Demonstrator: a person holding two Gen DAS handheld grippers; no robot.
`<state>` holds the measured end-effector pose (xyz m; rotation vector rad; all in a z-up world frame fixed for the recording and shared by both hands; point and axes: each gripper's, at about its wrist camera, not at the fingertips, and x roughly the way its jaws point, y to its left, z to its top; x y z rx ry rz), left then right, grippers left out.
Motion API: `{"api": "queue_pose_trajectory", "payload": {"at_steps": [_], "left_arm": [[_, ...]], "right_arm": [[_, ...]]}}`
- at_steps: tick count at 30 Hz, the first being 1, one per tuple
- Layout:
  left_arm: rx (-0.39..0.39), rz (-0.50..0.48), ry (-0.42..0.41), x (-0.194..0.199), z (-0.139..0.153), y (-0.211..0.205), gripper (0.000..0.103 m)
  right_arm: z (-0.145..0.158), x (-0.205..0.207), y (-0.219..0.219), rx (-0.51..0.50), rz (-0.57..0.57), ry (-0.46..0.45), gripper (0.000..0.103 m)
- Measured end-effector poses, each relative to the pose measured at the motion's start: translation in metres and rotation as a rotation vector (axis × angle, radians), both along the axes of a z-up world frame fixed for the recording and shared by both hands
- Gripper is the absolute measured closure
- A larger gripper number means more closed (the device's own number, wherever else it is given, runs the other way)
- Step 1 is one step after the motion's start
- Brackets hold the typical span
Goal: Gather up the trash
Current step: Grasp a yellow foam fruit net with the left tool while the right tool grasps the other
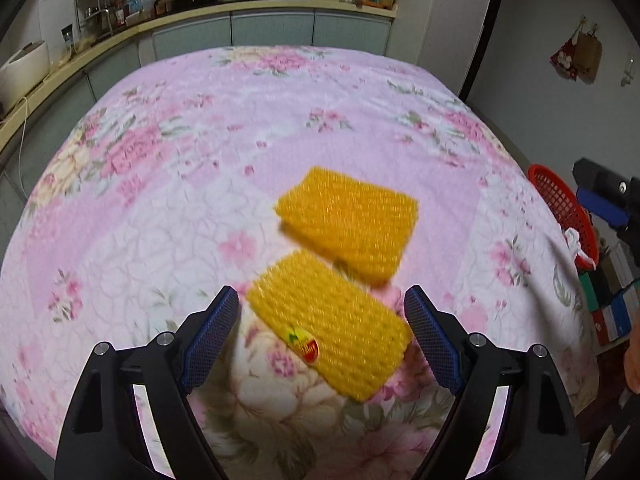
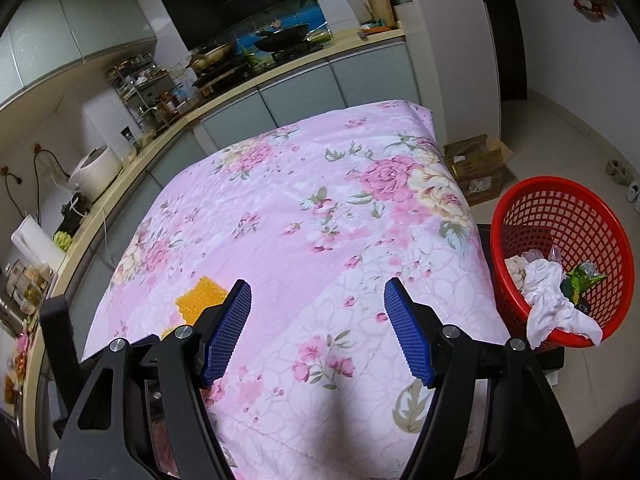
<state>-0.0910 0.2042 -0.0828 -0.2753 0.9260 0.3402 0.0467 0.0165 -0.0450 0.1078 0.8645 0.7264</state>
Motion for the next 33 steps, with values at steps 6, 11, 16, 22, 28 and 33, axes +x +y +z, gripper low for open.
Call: {"api": "queue_pose_trajectory", "payload": {"at_steps": [6, 11, 16, 22, 28, 33], "left_arm": [[0.03, -0.008, -0.003, -0.003, -0.003, -0.001, 0.039], [0.03, 0.001, -0.014, -0.006, -0.003, 0.008, 0.051], [0.032, 0.016, -0.024, -0.011, -0.002, 0.021, 0.065], [0.021, 0.023, -0.035, -0.017, -0.001, 0.036, 0.084], [0.018, 0.063, -0.057, -0.027, 0.004, 0.057, 0.089], [0.002, 0.097, -0.079, -0.034, 0.009, 0.073, 0.09]], "right_arm": [[-0.002, -0.004, 0.011, -0.019, 0.013, -0.004, 0.036], [-0.003, -0.008, 0.029, -0.049, 0.045, -0.021, 0.036], [-0.007, -0.013, 0.056, -0.086, 0.099, -0.042, 0.036], [-0.015, -0.021, 0.094, -0.118, 0.206, -0.049, 0.036], [-0.025, -0.034, 0.129, -0.151, 0.31, -0.057, 0.036], [-0.038, -0.041, 0.155, -0.188, 0.386, -0.047, 0.036]]}}
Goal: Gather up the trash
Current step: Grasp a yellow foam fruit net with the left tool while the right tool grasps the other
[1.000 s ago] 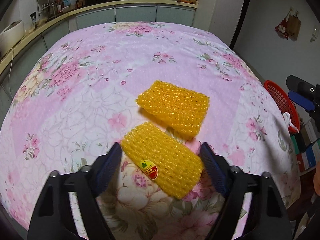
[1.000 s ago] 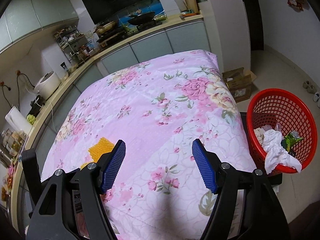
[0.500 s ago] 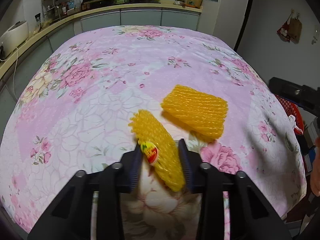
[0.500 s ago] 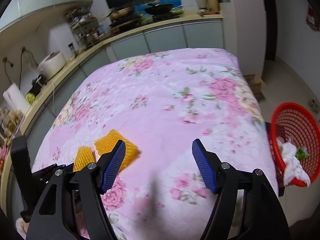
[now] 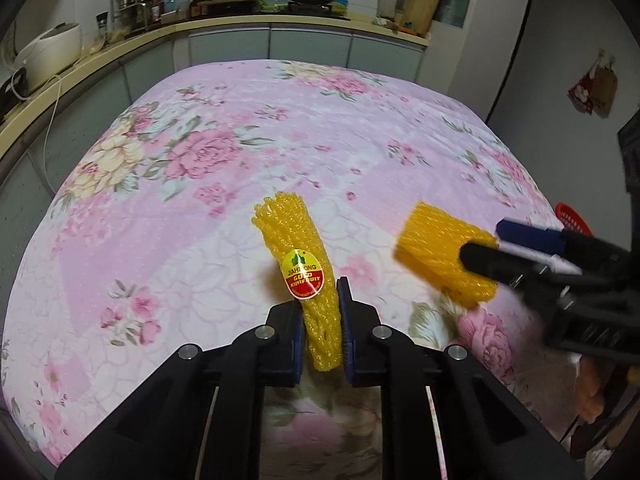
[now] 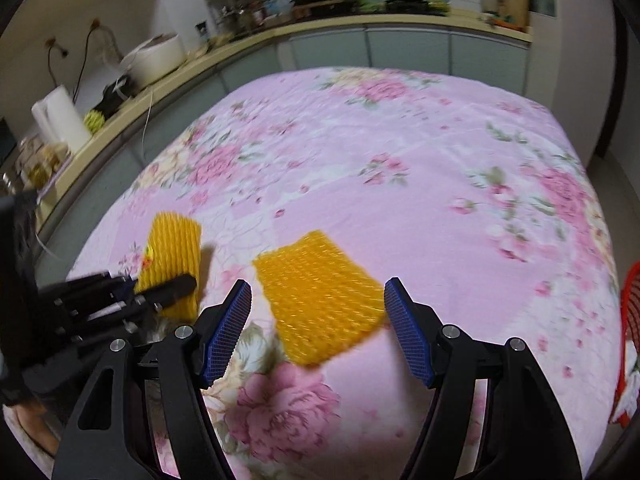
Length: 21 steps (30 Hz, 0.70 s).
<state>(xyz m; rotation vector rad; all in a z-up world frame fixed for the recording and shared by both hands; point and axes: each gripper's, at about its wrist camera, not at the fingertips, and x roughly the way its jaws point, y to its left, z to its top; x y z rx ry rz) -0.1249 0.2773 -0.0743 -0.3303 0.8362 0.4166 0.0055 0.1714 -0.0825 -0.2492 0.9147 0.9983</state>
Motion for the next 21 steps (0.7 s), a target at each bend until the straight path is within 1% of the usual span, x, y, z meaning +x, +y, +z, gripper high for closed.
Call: {"api": "queue_pose_trajectory", "payload": {"at_steps": [2, 5, 7, 9, 10, 12, 14, 17, 21], "left_arm": [[-0.001, 0.009, -0.005, -0.001, 0.001, 0.003, 0.09], [0.001, 0.016, -0.01, -0.002, 0.003, 0.007, 0.09], [0.004, 0.016, -0.009, -0.001, 0.003, 0.008, 0.09], [0.003, 0.014, -0.01, 0.0, 0.003, 0.008, 0.091], [0.003, 0.014, -0.009, 0.0, 0.003, 0.008, 0.091], [0.006, 0.013, -0.011, 0.001, 0.003, 0.007, 0.091], [0.01, 0.012, -0.012, 0.002, 0.004, 0.007, 0.091], [0.014, 0.012, -0.015, 0.004, 0.005, 0.007, 0.091], [0.025, 0.009, -0.018, 0.007, 0.008, 0.005, 0.091]], "right_arm": [[-0.007, -0.002, 0.009, -0.032, 0.019, 0.001, 0.036], [-0.012, -0.004, 0.015, -0.053, 0.032, -0.019, 0.036], [-0.013, -0.004, 0.018, -0.063, 0.032, -0.035, 0.04], [-0.015, -0.001, 0.019, -0.074, 0.024, -0.046, 0.046], [-0.015, 0.0, 0.019, -0.075, 0.019, -0.049, 0.047], [-0.015, 0.004, 0.017, -0.069, 0.004, -0.043, 0.057], [-0.015, 0.008, 0.016, -0.06, -0.006, -0.035, 0.061], [-0.014, 0.011, 0.013, -0.048, -0.01, -0.025, 0.073], [-0.011, 0.01, 0.011, -0.036, -0.012, -0.029, 0.082]]}}
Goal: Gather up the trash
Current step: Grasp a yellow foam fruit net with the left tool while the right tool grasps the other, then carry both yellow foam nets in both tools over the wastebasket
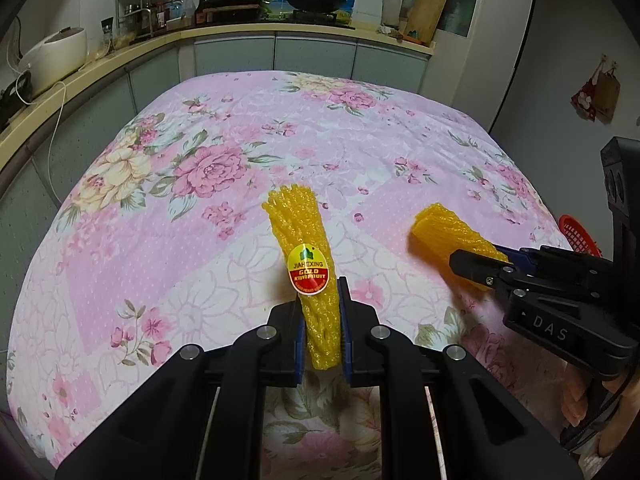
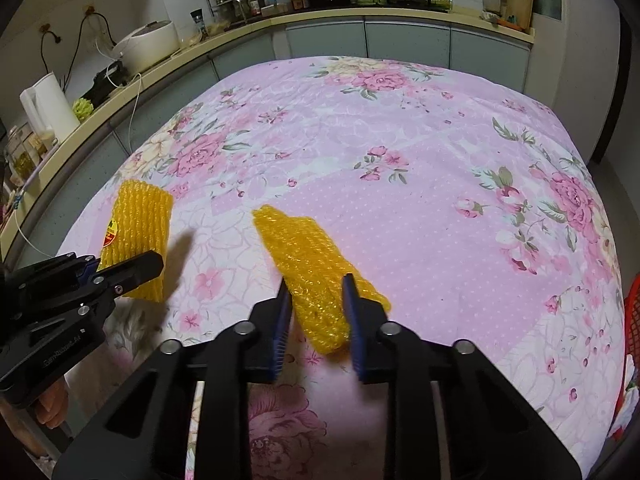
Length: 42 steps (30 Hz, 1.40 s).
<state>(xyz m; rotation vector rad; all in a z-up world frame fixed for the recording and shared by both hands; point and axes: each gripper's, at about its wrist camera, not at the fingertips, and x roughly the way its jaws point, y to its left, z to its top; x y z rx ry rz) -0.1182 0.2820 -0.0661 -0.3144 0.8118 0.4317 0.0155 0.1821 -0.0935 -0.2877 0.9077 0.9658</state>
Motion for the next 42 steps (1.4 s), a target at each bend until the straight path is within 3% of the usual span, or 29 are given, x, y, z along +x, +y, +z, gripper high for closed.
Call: {"api": "queue_pose_trajectory", "payload": {"at_steps": [11, 19, 29, 42], "left_arm": [[0.046, -0.018, -0.029, 0.013, 0.016, -0.012, 0.091], [0.129, -0.047, -0.072, 0.029, 0.04, -0.031, 0.091], [0.23, -0.113, -0.137, 0.052, 0.072, -0.066, 0.091], [0.303, -0.207, -0.2, 0.077, 0.099, -0.106, 0.091]], "right_arm": [[0.022, 0.01, -0.033, 0.085, -0.083, -0.014, 0.085], [0.046, 0.017, -0.063, 0.168, -0.15, -0.036, 0.085], [0.077, 0.026, -0.103, 0.258, -0.222, -0.079, 0.085], [0.109, 0.033, -0.154, 0.353, -0.315, -0.13, 0.085]]}}
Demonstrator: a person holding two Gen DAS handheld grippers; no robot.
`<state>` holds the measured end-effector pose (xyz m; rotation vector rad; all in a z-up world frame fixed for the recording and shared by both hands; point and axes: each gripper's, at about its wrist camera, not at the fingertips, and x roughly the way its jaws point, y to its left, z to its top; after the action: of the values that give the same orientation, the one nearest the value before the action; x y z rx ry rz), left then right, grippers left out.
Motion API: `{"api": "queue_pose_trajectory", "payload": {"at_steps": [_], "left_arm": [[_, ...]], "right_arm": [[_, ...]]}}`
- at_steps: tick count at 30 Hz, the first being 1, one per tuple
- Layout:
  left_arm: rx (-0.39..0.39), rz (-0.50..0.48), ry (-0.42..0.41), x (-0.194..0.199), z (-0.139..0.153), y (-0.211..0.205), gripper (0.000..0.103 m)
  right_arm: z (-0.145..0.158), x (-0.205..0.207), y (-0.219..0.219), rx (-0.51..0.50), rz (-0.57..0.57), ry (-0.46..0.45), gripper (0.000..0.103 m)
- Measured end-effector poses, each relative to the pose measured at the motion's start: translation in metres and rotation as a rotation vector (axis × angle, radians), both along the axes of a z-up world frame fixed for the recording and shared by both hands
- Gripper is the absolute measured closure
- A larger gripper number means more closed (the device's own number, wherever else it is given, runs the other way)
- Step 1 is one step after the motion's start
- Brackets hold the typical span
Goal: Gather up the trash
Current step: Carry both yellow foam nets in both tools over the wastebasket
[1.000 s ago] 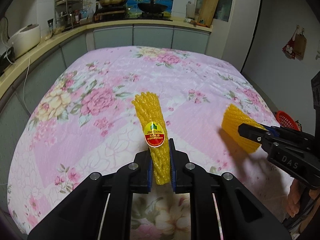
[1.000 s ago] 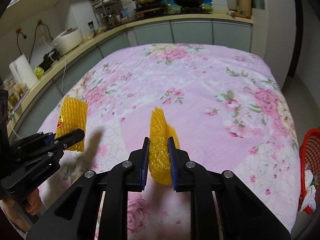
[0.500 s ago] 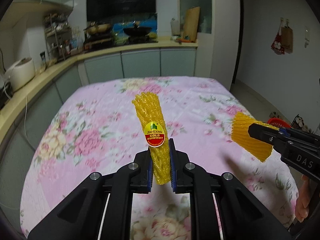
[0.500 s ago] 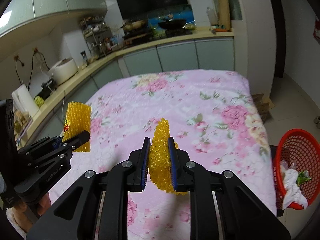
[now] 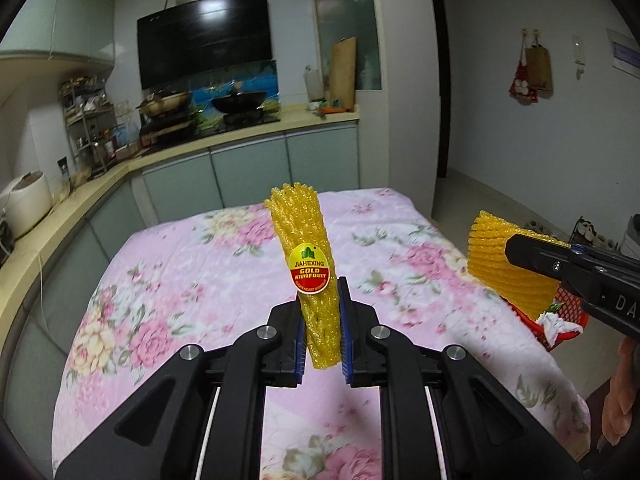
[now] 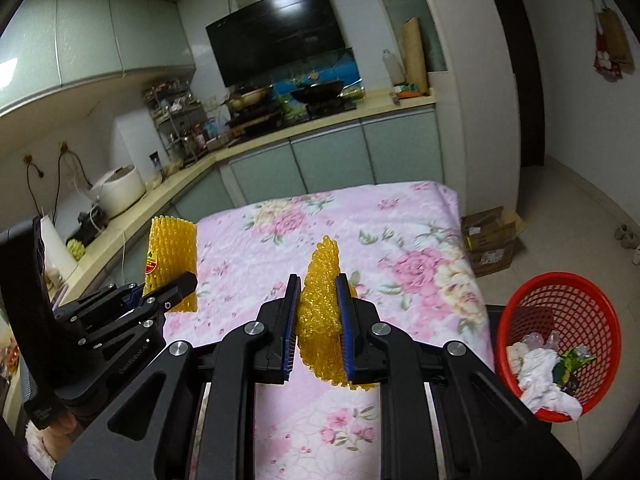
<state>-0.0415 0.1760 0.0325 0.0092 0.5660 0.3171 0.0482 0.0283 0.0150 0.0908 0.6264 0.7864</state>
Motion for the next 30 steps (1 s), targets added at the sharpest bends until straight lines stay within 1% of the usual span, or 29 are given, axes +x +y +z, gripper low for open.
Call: {"api": "queue_pose_trajectory", "payload": {"at_steps": [7, 12, 19, 25, 30], "left_arm": [[0.025, -0.064, -0.014, 0.018, 0.008, -0.024, 0.091], [0.019, -0.113, -0.01, 0.032, 0.008, -0.04, 0.091], [0.031, -0.185, -0.007, 0.049, 0.01, -0.067, 0.091], [0.034, -0.248, 0.007, 0.066, 0.007, -0.092, 0.091], [0.02, -0.299, 0.029, 0.078, 0.0, -0.112, 0.091]], "right_arm": [[0.007, 0.008, -0.029, 0.029, -0.062, -0.007, 0.085], [0.008, 0.016, -0.054, 0.047, -0.123, -0.002, 0.085], [0.006, 0.025, -0.09, 0.069, -0.204, 0.011, 0.085], [0.003, 0.029, -0.115, 0.07, -0.269, 0.022, 0.085], [-0.002, 0.032, -0.137, 0.071, -0.322, 0.035, 0.085]]}}
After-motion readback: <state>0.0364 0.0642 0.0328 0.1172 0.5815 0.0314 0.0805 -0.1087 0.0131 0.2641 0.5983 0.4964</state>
